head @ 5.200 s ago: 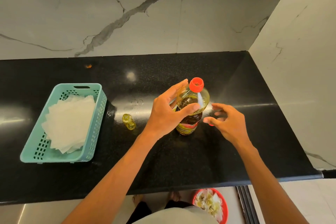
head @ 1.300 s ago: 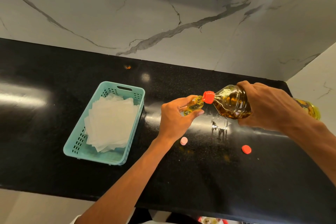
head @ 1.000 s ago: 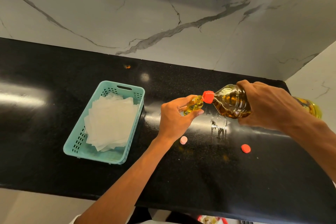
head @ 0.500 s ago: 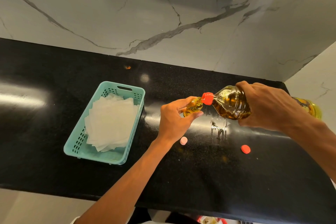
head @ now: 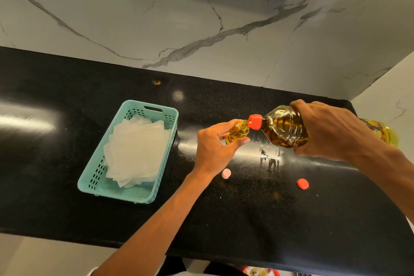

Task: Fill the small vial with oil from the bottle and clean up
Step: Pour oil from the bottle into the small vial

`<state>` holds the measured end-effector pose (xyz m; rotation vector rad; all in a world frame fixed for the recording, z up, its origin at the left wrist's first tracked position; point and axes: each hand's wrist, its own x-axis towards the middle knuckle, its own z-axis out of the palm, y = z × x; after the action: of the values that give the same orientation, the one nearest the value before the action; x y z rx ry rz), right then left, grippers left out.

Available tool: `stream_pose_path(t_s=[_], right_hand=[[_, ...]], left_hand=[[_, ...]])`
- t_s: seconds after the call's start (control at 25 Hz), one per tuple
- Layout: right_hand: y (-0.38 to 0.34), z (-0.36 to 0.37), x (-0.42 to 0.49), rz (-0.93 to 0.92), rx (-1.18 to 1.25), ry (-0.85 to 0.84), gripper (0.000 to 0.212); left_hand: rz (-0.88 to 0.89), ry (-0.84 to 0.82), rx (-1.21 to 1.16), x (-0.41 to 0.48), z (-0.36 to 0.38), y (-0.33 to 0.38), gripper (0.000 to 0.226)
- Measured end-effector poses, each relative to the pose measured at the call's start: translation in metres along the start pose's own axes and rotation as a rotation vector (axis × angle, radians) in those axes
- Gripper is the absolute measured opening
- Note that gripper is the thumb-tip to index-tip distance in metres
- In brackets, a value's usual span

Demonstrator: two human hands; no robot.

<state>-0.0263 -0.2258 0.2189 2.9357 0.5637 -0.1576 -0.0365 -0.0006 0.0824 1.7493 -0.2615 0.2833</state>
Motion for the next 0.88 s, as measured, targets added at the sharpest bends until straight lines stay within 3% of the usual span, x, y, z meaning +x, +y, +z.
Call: stream_pose_path(t_s=[0.88], right_hand=[[-0.0023, -0.0074, 0.0022, 0.021, -0.031, -0.091, 0.092]], left_hand=[[-0.003, 0.003, -0.014, -0.0006, 0.0054, -0.0027, 0.042]])
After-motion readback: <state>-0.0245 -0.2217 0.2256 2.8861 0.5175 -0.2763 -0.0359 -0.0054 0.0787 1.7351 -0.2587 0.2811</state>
